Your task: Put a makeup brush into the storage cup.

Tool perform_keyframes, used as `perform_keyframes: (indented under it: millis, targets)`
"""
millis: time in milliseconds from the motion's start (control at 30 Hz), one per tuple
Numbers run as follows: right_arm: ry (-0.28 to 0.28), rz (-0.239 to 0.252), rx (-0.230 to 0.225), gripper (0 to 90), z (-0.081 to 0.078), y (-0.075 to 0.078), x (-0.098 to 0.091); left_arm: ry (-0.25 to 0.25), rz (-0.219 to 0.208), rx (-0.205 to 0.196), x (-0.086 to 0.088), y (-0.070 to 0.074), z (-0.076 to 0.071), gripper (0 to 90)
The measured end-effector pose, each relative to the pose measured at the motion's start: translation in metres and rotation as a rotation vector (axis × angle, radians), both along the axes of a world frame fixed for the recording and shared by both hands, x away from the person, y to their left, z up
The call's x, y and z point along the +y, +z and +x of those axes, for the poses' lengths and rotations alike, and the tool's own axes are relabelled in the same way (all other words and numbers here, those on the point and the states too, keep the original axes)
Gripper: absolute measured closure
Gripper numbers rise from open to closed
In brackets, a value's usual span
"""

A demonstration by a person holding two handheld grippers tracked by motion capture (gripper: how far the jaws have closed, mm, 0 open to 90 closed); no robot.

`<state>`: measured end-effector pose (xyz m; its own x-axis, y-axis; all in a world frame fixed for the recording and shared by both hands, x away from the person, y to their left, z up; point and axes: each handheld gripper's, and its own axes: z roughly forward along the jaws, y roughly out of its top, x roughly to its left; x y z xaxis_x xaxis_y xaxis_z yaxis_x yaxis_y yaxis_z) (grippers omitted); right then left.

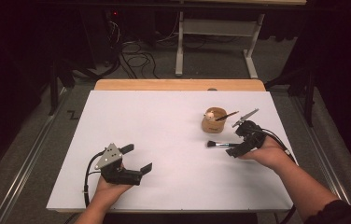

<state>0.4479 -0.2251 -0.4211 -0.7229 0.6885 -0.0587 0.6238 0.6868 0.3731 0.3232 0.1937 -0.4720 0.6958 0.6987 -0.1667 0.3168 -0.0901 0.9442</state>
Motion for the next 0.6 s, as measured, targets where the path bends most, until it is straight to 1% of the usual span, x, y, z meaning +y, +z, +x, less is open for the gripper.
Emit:
perform_keyframes:
  millis: [33, 67, 100, 133, 167, 233, 300, 333, 367, 467, 567, 600]
  targets:
    - [-0.008, 0.002, 0.0, 6.2, 0.001, 0.0, 0.002, 0.0, 0.0, -0.002, 0.0, 0.0, 0.0, 0.1]
    - [0.003, -0.006, -0.006, 6.3, 0.004, -0.001, 0.003, 0.0, 0.0, -0.003, 0.0, 0.001, 0.0, 0.1]
    - [0.005, -0.001, -0.009, 6.7, 0.005, -0.003, 0.003, 0.001, -0.003, -0.004, 0.0, 0.001, 0.0, 0.1]
    - [-0.002, -0.01, -0.005, 7.0, 0.006, -0.003, 0.005, 0.002, -0.003, -0.004, 0.001, 0.001, 0.0, 0.1]
    - [0.008, -0.012, -0.009, 7.4, 0.008, -0.005, 0.005, 0.001, -0.003, -0.004, 0.001, 0.001, 0.0, 0.1]
    - [0.015, -0.016, -0.004, 8.2, 0.011, -0.008, 0.006, 0.001, -0.002, -0.004, 0.001, 0.001, 0.0, 0.1]
    - [0.006, -0.019, 0.002, 9.2, 0.014, -0.012, 0.007, -0.001, -0.002, -0.004, 0.001, 0.001, 0.0, 0.1]
    - [0.015, -0.02, 0.0, 9.9, 0.016, -0.014, 0.007, -0.001, -0.002, -0.004, 0.001, 0.001, 0.0, 0.1]
    - [0.008, -0.023, 0.004, 10.3, 0.016, -0.014, 0.007, -0.001, -0.001, -0.004, 0.001, 0.001, -0.001, 0.0]
    - [0.021, -0.015, 0.0, 13.6, 0.02, -0.017, 0.008, 0.0, -0.004, -0.005, 0.0, 0.001, -0.001, 0.1]
    - [0.007, 0.001, 0.009, 15.9, 0.023, -0.02, 0.008, 0.0, -0.004, -0.005, 0.001, 0.001, -0.001, 0.1]
    - [0.014, 0.001, 0.008, 16.6, 0.024, -0.021, 0.009, 0.0, -0.002, -0.004, 0.0, 0.001, -0.001, 0.0]
